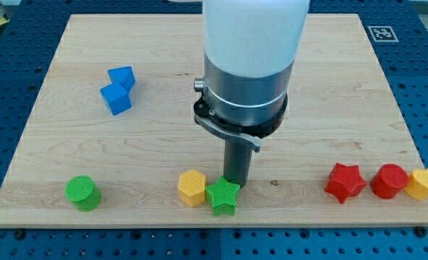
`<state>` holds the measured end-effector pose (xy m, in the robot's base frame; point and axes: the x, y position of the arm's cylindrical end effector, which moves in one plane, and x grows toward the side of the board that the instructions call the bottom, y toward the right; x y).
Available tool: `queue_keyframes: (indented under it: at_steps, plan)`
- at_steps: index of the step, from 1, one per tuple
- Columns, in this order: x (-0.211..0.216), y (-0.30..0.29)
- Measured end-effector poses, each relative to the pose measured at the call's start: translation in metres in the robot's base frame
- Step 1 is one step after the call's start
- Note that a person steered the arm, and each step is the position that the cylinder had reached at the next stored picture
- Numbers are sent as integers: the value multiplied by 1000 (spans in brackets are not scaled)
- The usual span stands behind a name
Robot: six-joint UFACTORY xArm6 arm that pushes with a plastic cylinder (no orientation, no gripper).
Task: Push the yellow hexagon to the top of the green star
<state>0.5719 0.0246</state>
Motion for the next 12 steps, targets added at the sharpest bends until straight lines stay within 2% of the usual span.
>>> queue_keyframes:
  at_steps: [2, 3, 4, 5, 6, 7, 8, 9, 10, 11, 12]
  plan:
    - [-15, 31]
    - [-41, -8]
    - [-67, -78]
    - [-48, -142]
    - [-1, -150]
    - [46, -128]
    - [46, -113]
    - [42, -66]
    - [30, -61]
    - [-12, -61]
    - [-37, -61]
